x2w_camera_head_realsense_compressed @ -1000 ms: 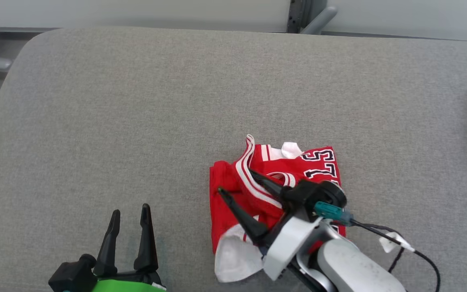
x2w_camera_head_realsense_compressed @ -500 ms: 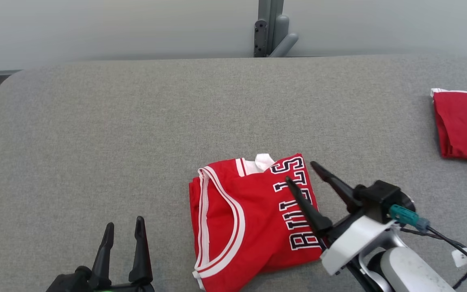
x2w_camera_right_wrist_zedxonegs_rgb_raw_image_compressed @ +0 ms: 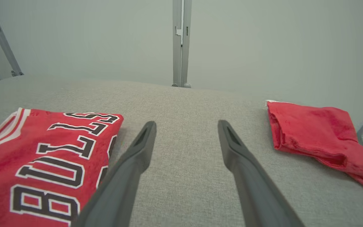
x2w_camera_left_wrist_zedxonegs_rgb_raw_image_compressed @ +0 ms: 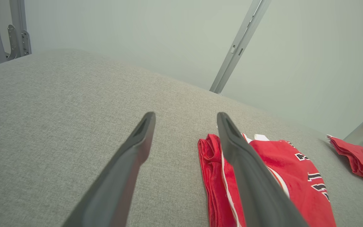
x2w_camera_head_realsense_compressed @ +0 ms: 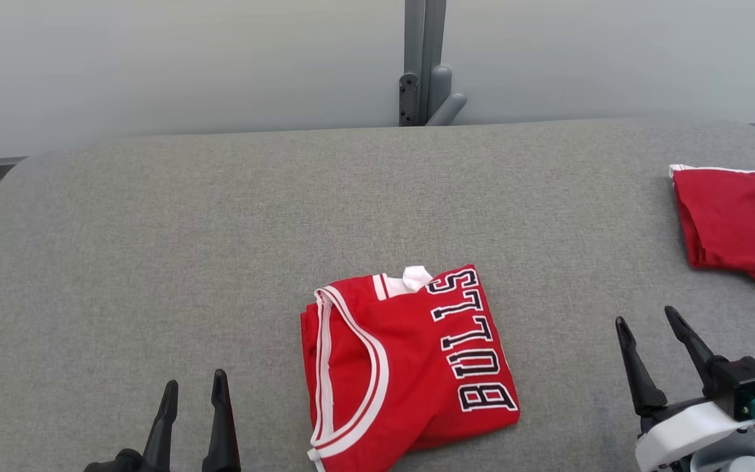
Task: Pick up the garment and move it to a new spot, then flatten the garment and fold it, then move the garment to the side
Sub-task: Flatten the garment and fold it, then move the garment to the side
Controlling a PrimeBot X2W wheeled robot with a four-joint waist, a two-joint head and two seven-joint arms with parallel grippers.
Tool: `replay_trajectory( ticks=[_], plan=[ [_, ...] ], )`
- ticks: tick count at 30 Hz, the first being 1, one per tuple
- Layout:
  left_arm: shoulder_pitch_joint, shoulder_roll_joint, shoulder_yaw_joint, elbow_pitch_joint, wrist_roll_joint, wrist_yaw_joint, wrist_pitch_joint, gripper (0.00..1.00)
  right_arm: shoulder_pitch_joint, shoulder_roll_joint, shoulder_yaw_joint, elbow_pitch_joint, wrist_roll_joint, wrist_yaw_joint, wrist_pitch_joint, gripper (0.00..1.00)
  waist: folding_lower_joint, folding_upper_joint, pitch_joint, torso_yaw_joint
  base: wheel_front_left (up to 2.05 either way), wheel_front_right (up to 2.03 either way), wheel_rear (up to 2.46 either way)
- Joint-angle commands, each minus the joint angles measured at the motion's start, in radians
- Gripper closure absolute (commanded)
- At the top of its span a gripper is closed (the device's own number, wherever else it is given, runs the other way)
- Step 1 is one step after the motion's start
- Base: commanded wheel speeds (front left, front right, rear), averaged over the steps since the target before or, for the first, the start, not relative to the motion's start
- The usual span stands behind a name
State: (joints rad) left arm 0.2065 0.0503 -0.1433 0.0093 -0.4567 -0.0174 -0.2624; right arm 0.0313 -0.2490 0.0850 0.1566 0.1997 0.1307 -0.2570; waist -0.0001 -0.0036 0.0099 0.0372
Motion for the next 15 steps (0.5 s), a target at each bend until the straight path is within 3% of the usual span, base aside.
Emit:
replay_trajectory(
  ticks=[1, 8, 15],
  plan=[
    [0.014, 0.001, 0.006, -0.003, 0.005, 0.000, -0.003, 0.00, 0.018, 0.006, -0.019, 0.013, -0.016, 0.000, -0.008, 0.00, 0.0001, 0.0036, -0.006, -0.004, 0.00, 0.00, 0.00],
    [0.025, 0.001, 0.029, 0.006, 0.030, -0.007, -0.003, 0.00, 0.054, 0.051, -0.119, -0.007, -0.058, 0.000, -0.008, 0.00, 0.0001, 0.0036, -0.016, -0.009, 0.00, 0.00, 0.00],
    [0.026, 0.001, 0.043, 0.014, 0.040, -0.017, -0.003, 0.00, 0.064, 0.091, -0.135, -0.019, -0.077, 0.000, -0.008, 0.00, 0.0001, 0.0036, -0.014, -0.006, 0.00, 0.00, 0.00]
  ],
)
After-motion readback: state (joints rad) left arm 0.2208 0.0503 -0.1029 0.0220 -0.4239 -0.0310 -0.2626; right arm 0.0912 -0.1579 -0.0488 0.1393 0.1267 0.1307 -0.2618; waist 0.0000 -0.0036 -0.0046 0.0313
